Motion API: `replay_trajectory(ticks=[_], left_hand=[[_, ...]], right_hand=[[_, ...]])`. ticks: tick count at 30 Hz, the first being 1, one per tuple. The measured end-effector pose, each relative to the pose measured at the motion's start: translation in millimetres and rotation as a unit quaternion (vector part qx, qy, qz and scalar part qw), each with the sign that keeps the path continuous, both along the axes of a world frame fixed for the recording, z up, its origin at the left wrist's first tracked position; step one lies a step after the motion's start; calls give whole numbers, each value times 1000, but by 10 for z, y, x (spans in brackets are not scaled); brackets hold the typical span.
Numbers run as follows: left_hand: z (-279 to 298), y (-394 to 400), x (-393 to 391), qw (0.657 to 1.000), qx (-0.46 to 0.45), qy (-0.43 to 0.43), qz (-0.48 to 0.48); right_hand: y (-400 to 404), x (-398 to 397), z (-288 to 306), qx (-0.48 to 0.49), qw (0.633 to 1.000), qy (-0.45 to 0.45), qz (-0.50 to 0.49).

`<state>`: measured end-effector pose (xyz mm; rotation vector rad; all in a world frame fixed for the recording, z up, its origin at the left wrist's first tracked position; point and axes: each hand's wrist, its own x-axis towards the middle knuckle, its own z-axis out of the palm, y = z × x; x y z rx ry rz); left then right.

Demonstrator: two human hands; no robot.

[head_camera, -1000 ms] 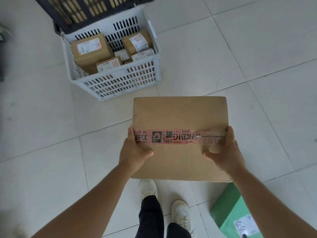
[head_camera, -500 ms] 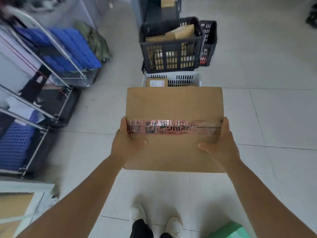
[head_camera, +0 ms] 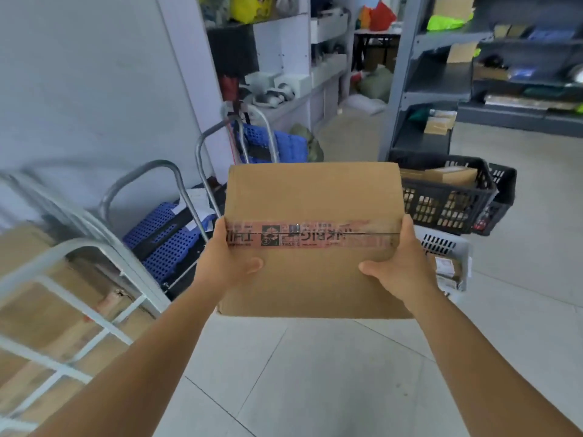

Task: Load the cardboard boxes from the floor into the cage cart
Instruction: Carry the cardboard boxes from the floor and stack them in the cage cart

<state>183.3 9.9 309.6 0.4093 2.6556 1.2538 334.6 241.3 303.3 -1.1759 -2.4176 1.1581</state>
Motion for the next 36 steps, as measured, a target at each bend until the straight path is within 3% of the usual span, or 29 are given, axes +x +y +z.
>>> replay_trajectory(ticks=[17, 28, 36], left_hand=[[1380, -3819, 247, 966, 34, 139, 215], [1613, -5364, 406, 922, 47, 166, 348], [1526, -6111, 40, 892, 30, 167, 419]], right_hand=[[-3330, -909, 1338, 37, 967, 132, 216], [-4883, -1433, 1716, 37, 920, 169, 350], [-5710, -2195, 1695, 38, 894, 168, 414]])
